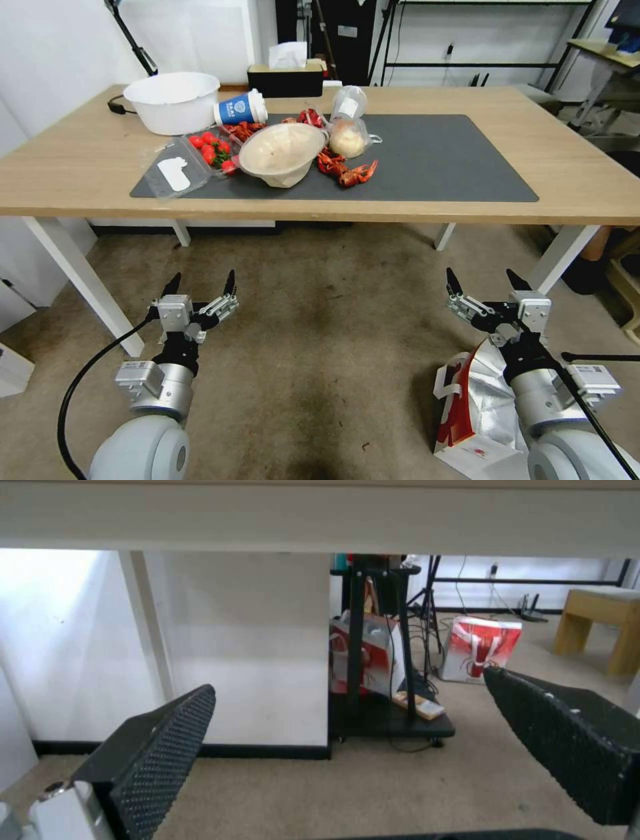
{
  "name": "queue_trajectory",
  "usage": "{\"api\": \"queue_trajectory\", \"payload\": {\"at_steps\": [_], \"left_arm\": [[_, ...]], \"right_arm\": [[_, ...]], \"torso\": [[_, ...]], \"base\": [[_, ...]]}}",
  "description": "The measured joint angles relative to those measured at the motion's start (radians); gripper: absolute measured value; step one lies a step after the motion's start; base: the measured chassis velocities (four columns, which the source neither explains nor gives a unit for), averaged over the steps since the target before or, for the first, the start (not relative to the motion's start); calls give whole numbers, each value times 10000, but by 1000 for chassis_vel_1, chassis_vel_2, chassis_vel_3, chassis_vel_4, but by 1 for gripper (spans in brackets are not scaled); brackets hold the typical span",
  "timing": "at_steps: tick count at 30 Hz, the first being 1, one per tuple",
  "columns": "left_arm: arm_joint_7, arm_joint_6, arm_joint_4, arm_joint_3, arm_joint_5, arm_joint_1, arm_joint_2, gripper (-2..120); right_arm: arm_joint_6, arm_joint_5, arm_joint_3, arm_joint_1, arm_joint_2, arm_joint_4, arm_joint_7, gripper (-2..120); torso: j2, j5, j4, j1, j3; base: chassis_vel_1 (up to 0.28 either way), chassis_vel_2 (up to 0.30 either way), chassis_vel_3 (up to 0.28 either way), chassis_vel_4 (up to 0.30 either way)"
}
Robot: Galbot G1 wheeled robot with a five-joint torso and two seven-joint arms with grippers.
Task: Pick up the food delivery bag from the floor and place it on the table.
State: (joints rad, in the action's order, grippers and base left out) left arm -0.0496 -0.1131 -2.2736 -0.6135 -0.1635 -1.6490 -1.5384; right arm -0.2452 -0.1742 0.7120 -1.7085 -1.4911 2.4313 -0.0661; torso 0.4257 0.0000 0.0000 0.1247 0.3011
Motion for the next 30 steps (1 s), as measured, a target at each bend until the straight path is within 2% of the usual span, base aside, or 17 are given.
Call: {"api": "queue_trajectory", "payload": {"at_steps": [10,12,30], "left_arm": [[-11,28,21,1,-5,13,-3,100],[-22,46,24,13,-6,9,20,100],[-104,441,110,57,-14,-126,82,100]], "right_arm": [[14,-2,3,-4,6,-4,12,100],[29,-25,34,-19,28,3,34,100],[53,-88,45,3,44,8,78,100]], "torso": [[-394,0,0,-139,-251],[-666,0,0,-219,-446],[-1334,0,0,-428,-908]], "base": [[0,0,0,0],[0,0,0,0],[0,0,0,0]]}}
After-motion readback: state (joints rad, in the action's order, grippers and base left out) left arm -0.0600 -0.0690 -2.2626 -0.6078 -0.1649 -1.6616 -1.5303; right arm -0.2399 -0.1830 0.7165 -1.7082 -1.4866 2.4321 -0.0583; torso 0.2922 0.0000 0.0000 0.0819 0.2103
